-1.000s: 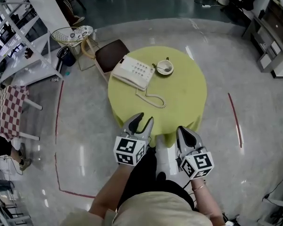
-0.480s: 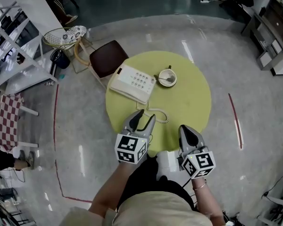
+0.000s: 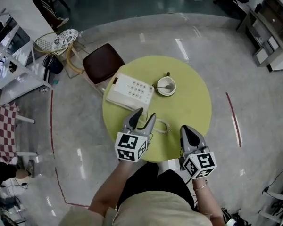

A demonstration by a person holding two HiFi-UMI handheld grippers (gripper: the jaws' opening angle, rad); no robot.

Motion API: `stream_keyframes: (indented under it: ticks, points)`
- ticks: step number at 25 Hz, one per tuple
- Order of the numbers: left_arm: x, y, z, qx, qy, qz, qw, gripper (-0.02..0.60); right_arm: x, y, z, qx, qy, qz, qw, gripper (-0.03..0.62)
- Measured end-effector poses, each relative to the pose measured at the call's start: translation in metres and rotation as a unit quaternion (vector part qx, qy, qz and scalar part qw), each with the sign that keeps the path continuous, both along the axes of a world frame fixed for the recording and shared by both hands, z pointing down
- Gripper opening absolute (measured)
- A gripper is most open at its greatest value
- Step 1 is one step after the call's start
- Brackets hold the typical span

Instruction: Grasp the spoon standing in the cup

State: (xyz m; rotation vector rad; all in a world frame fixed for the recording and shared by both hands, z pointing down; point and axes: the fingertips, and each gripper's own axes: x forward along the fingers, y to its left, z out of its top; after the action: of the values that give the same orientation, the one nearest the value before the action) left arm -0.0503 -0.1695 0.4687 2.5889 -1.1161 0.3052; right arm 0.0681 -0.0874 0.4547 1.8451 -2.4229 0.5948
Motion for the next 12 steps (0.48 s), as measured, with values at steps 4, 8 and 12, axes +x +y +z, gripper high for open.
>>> stream_keyframes:
  ticks: [4,8,12]
  points:
    - [0.005,-0.014,0.005,-0.013,-0.004,0.0,0.9999,0.202,0.006,-0.006,0.003,-0.004,-0.001,0.009,1.0,-0.002]
    - [0.017,-0.026,0.01,-0.022,-0.013,-0.002,0.9997,0.202,0.016,-0.013,0.007,-0.009,-0.003,0.014,1.0,-0.002]
    - [0.027,-0.039,0.017,-0.031,-0.017,-0.014,0.9993,0.202,0.027,-0.025,0.01,-0.012,-0.006,0.007,1.0,-0.002]
